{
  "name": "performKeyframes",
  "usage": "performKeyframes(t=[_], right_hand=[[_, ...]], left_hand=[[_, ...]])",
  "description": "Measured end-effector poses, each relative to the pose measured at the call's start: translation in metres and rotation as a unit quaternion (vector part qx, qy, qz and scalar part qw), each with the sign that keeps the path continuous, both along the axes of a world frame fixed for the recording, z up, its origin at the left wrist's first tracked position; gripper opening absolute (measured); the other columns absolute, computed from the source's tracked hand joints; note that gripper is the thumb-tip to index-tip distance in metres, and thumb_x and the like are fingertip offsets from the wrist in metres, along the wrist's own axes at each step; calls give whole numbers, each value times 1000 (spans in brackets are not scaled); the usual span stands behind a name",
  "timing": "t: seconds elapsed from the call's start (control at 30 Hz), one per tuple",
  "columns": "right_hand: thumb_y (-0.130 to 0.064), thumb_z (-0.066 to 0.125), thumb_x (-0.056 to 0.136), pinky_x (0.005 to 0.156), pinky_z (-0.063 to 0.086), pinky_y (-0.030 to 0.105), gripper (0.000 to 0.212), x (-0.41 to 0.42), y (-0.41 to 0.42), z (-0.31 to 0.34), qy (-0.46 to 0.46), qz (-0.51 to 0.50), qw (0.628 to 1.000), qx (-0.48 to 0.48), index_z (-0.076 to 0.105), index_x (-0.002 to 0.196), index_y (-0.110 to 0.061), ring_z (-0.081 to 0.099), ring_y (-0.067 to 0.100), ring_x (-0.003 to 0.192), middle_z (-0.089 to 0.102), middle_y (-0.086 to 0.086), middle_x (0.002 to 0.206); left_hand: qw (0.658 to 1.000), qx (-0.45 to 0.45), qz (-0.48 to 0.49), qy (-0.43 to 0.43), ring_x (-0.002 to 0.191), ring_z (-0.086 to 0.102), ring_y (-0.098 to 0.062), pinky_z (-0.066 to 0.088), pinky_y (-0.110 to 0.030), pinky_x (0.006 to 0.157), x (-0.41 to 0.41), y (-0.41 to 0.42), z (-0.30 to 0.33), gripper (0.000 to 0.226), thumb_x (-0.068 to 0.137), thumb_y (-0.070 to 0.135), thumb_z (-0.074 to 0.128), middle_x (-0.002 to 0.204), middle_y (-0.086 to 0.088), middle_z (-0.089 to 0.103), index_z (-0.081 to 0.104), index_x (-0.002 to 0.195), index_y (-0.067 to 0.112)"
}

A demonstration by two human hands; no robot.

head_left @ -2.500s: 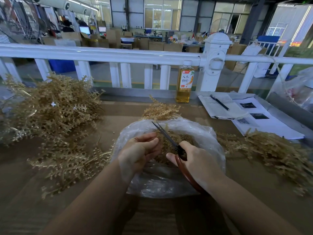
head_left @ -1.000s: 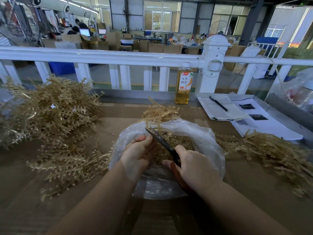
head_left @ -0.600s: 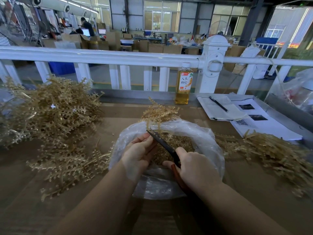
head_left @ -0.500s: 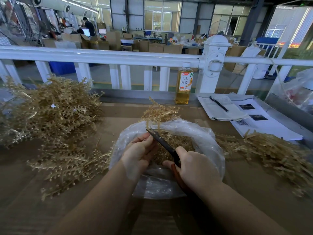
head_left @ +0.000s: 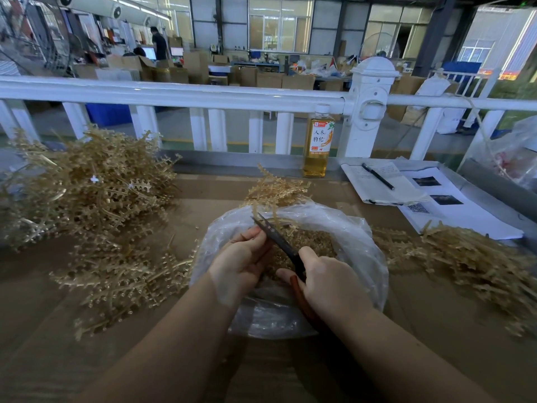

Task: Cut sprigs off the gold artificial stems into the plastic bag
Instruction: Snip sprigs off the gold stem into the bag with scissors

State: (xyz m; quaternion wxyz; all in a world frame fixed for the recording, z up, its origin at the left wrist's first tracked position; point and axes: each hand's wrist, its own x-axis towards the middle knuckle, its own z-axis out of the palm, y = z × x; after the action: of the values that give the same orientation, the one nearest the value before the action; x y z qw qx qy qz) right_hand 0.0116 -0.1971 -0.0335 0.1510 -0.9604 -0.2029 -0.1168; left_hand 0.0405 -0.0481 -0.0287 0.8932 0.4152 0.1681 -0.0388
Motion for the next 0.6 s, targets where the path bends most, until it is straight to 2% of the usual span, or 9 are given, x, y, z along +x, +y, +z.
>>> performKeyframes(t=[0.2,0.33,0.47,0.53,0.6], right_hand=[[-63,33,94,63,44,28,43,1,-1,2,-8,-5,1000,-17,46,102,-22,63,20,77,61,-2,79],[-64,33,93,60,41,27,44,0,-2,-1,-12,-9,1000,-21,45,100,-22,62,19,75,58,-4,75],[-66,36,90,57,34,26,39,0,-5,-2,-24,-6,1000,-15,40,92,-27,51,13,64,42,-11,63],[-66,37,90,57,34,26,38,0,-6,-2,-23,-3,1000,-5,39,90,-28,53,13,65,43,-11,63],[-66,38,90,58,36,25,38,0,-7,-2,-13,-3,1000,13,41,91,-29,54,12,66,49,-10,67]], left_hand=[[1000,4,2,14,65,66,-14,53,-24,64,0,1,1,14,91,-2,53,65,-2,69,58,84,10],[1000,6,-2,14,62,66,-14,53,-26,65,0,1,1,20,91,-3,51,63,-3,69,55,79,12],[1000,-1,-13,8,71,64,-17,52,-31,75,-1,3,2,17,94,2,49,67,-3,69,56,84,14],[1000,-6,-13,14,70,62,-17,52,-31,75,-1,4,4,12,94,10,52,66,-2,68,56,84,14],[1000,-2,-10,28,69,62,-16,53,-29,69,0,4,6,12,94,10,54,68,-3,67,57,83,14]])
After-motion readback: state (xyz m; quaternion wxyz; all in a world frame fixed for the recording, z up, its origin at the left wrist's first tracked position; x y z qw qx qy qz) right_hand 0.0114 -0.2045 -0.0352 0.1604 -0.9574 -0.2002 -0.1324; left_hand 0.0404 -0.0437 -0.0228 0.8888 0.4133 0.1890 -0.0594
